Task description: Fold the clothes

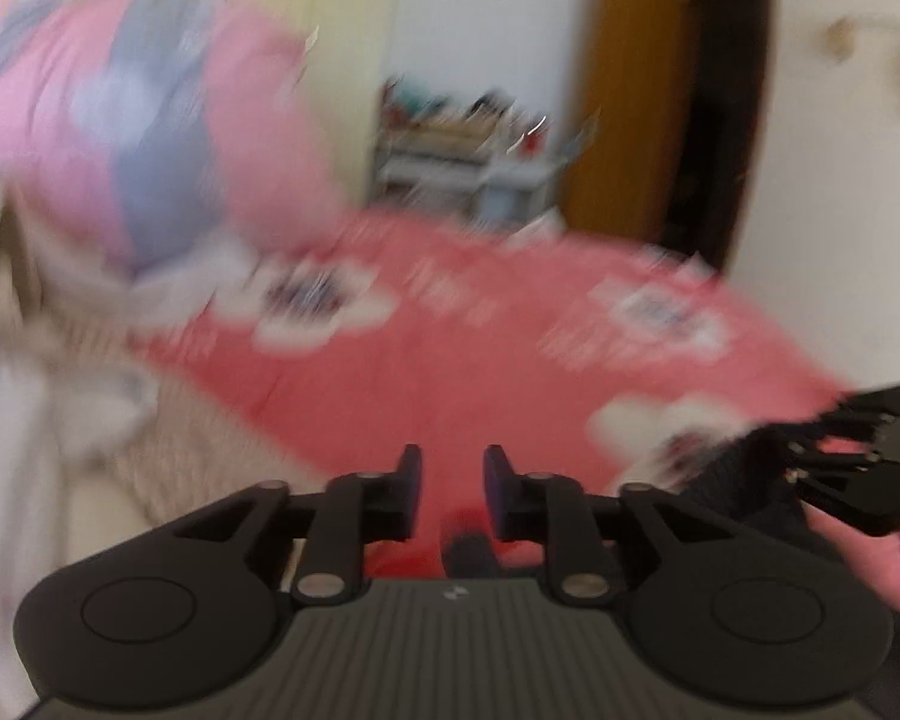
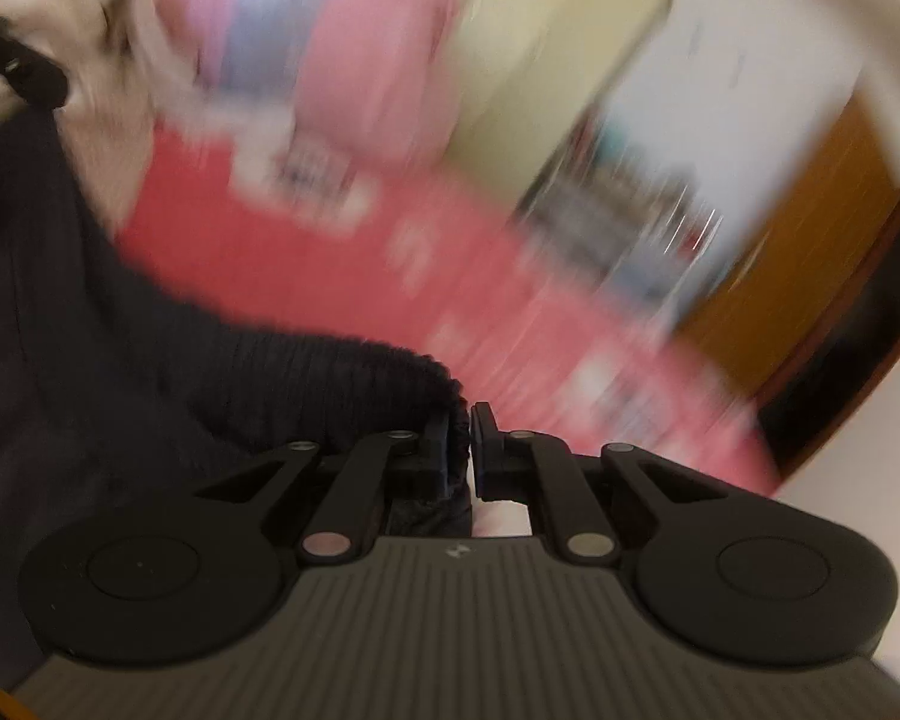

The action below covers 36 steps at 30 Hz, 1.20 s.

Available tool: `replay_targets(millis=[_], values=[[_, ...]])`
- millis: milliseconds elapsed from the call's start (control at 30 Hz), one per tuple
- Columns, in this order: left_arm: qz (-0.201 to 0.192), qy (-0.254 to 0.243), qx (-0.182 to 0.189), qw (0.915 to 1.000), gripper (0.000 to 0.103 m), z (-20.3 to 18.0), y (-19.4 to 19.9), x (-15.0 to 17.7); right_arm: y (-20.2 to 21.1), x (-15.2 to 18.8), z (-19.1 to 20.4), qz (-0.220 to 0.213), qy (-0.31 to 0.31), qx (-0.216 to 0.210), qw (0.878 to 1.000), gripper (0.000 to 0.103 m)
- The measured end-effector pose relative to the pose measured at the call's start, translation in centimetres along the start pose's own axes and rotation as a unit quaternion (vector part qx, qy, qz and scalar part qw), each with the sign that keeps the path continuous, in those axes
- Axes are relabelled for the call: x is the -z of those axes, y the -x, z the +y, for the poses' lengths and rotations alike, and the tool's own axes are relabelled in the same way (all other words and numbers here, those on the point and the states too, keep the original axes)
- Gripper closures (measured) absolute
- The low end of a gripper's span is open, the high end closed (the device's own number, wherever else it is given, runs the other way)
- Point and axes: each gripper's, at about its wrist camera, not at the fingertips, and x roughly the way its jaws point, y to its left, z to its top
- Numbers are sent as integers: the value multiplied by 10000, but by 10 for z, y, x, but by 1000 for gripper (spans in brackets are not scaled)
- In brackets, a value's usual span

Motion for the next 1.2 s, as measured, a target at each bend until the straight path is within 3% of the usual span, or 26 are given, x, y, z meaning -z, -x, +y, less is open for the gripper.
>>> replay_targets(millis=[67, 100, 167, 233, 267, 300, 467, 633, 700, 800, 900, 1000, 1100, 1200], values=[[498, 88, -103, 9987, 65, 19, -31, 22, -39, 34, 21, 661, -512, -424, 9956, 94], [709, 137, -160, 9973, 65, 27, -42, 31, -36, 43, 30, 740, -603, -461, 9944, 93], [647, 222, -141, 9976, 60, 43, -35, 34, -3, 41, 44, 554, -889, -470, 9934, 89], [440, 521, 11, 9977, 52, 56, -13, 25, 14, 32, 29, 491, -1208, -541, 9900, 74], [321, 637, 65, 9974, 49, 61, 0, 18, 20, 30, 17, 454, -1344, -576, 9882, 58], [162, 717, 118, 9972, 49, 66, 23, 6, 26, 27, 5, 417, -1479, -610, 9862, 42], [-496, 687, 45, 9964, 44, 75, 148, -51, 60, 9, -52, 216, -2237, -679, 9720, 25], [-1118, 104, -543, 9922, 38, 85, 304, -87, 131, 10, -73, -134, -2812, -772, 9564, 25], [-1209, -142, -664, 9903, 28, 82, 360, -84, 165, 12, -73, -253, -3032, -986, 9475, 25], [-795, -452, -428, 9949, 26, 68, 400, -55, 215, 17, -60, -399, -3238, -1409, 9347, 25], [-150, -889, -259, 9956, 26, 38, 408, 5, 255, 25, -37, -459, -3467, -1866, 9181, 27], [336, -1133, 118, 9929, 27, 5, 388, 84, 285, 35, -4, -440, -3730, -2482, 8929, 34], [855, -876, 564, 9909, 33, -15, 350, 151, 298, 46, 33, -358, -4045, -3055, 8613, 45], [1140, -731, 383, 9900, 43, -20, 323, 190, 283, 44, 71, -57, -4321, -3420, 8344, 54]])
